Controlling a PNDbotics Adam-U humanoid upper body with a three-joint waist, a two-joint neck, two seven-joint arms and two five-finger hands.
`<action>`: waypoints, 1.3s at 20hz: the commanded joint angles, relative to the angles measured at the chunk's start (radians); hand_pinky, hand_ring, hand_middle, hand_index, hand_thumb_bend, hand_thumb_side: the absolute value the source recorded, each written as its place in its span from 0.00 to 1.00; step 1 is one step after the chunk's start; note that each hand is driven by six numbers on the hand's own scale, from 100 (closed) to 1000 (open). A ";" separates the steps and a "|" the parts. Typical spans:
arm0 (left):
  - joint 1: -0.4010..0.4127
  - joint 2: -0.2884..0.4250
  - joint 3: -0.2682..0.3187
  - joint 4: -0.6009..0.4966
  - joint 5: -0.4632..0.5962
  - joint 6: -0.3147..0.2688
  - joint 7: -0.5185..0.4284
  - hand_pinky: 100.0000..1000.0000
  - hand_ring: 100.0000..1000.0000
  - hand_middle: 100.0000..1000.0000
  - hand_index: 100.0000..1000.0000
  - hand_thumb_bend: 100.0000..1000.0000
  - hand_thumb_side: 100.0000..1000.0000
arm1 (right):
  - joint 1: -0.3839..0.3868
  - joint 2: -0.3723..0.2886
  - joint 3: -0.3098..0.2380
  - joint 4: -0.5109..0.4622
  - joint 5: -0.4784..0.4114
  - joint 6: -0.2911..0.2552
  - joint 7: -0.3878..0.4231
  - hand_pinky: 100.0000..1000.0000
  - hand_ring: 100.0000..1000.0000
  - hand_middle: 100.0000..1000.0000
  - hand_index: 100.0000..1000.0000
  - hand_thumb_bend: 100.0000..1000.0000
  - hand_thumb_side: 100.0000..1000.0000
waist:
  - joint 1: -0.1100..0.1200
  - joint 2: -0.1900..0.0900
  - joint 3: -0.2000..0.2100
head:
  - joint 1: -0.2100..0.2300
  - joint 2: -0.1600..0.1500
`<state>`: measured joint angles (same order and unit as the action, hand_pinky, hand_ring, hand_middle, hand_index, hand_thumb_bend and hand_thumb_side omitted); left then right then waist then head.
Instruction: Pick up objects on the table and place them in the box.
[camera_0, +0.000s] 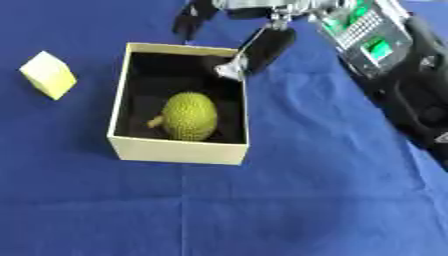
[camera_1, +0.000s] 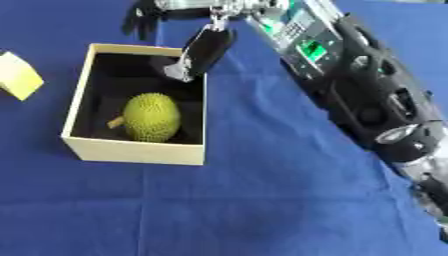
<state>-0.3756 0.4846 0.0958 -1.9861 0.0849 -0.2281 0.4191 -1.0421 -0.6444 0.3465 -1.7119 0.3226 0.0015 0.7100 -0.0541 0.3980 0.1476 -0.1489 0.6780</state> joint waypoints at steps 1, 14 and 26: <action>-0.018 0.054 -0.002 -0.014 -0.044 0.017 0.000 0.86 0.68 0.61 0.79 0.00 0.64 | 0.021 -0.083 -0.086 -0.089 -0.051 0.012 -0.048 0.87 0.82 0.69 0.87 0.00 0.18 | 0.009 -0.028 -0.003 | 0.024 0.000; -0.178 0.355 -0.158 0.101 -0.368 0.233 -0.359 0.86 0.78 0.74 0.88 0.00 0.48 | 0.406 -0.332 -0.377 -0.288 -0.348 -0.011 -0.476 0.87 0.77 0.60 0.82 0.00 0.58 | 0.039 -0.033 -0.037 | 0.082 0.001; -0.328 0.456 -0.235 0.275 -0.660 0.101 -0.855 0.89 0.84 0.78 0.89 0.35 0.20 | 0.638 -0.368 -0.417 -0.288 -0.355 -0.077 -0.833 0.86 0.75 0.57 0.80 0.00 0.57 | 0.046 -0.028 -0.053 | 0.095 -0.009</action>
<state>-0.6881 0.8910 -0.1301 -1.7217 -0.5583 -0.1132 -0.4187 -0.3983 -0.9878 -0.0467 -1.9850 -0.0374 -0.0779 -0.1063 -0.0088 0.3908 0.0929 -0.0576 0.6765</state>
